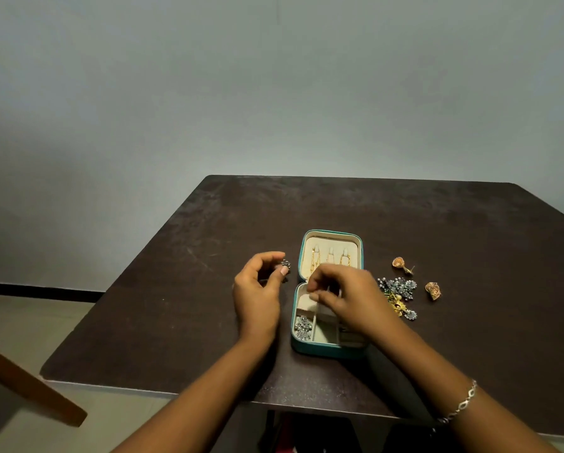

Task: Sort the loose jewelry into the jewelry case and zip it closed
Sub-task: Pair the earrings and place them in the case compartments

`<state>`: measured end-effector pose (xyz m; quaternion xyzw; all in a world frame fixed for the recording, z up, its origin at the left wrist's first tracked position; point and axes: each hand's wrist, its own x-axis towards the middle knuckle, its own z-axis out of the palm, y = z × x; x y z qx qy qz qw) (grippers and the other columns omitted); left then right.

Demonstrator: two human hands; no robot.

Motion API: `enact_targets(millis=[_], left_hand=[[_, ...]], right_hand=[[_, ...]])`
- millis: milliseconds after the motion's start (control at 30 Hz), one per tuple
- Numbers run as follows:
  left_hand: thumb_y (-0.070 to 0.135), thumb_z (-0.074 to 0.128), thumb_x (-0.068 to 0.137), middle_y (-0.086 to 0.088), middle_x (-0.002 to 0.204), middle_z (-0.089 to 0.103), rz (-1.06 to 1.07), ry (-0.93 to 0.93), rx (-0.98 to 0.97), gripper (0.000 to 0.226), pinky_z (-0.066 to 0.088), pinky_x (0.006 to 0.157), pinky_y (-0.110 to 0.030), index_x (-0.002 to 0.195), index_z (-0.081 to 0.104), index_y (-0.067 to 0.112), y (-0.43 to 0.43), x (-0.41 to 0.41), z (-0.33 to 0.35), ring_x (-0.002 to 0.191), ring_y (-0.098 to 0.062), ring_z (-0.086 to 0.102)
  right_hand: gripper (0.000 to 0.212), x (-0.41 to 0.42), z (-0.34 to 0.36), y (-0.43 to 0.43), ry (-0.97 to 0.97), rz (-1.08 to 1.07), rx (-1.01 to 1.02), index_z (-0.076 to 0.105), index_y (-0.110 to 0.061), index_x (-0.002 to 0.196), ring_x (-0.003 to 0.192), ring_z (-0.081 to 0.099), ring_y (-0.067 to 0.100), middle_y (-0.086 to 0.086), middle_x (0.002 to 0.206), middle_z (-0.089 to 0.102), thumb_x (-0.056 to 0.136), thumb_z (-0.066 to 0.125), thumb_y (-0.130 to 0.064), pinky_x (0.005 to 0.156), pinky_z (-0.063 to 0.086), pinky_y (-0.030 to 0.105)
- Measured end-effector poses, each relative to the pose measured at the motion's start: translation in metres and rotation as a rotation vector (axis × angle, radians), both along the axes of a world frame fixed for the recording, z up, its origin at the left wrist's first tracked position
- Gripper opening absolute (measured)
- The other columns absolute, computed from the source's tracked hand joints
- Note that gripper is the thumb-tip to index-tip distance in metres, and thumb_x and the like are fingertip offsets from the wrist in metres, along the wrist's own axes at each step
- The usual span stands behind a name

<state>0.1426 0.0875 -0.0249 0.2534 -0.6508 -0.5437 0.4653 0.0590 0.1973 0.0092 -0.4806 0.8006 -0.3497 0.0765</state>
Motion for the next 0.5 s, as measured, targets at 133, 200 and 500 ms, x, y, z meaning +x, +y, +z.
enact_targets(millis=[133,200,500], left_hand=[[-0.008,0.064,0.077,0.004,0.068,0.062,-0.181,-0.017,-0.029,0.04,0.052,0.074,-0.037,0.095,0.059,0.027,0.01,0.01,0.017,0.073,-0.012,0.061],[-0.007,0.065,0.077,0.003,0.068,0.063,-0.231,-0.035,-0.048,0.043,0.052,0.072,-0.035,0.098,0.057,0.029,0.016,0.013,0.02,0.072,-0.01,0.062],[-0.006,0.065,0.077,0.0,0.072,0.064,-0.238,-0.074,-0.106,0.048,0.052,0.07,-0.026,0.105,0.05,0.03,0.022,0.022,0.018,0.071,-0.01,0.063]], right_hand=[[0.027,-0.006,0.014,0.005,-0.119,-0.01,-0.213,0.062,-0.031,0.089,0.08,0.065,0.01,-0.007,0.085,0.068,0.078,0.068,-0.008,0.074,0.049,0.025],[0.03,-0.008,0.018,0.005,-0.163,0.038,-0.226,0.062,-0.031,0.095,0.081,0.065,0.006,-0.009,0.09,0.066,0.079,0.067,-0.007,0.074,0.049,0.021],[0.011,-0.004,0.018,0.005,-0.192,0.16,-0.189,0.071,-0.01,0.084,0.07,0.062,0.003,-0.006,0.072,0.067,0.078,0.068,-0.001,0.068,0.052,0.021]])
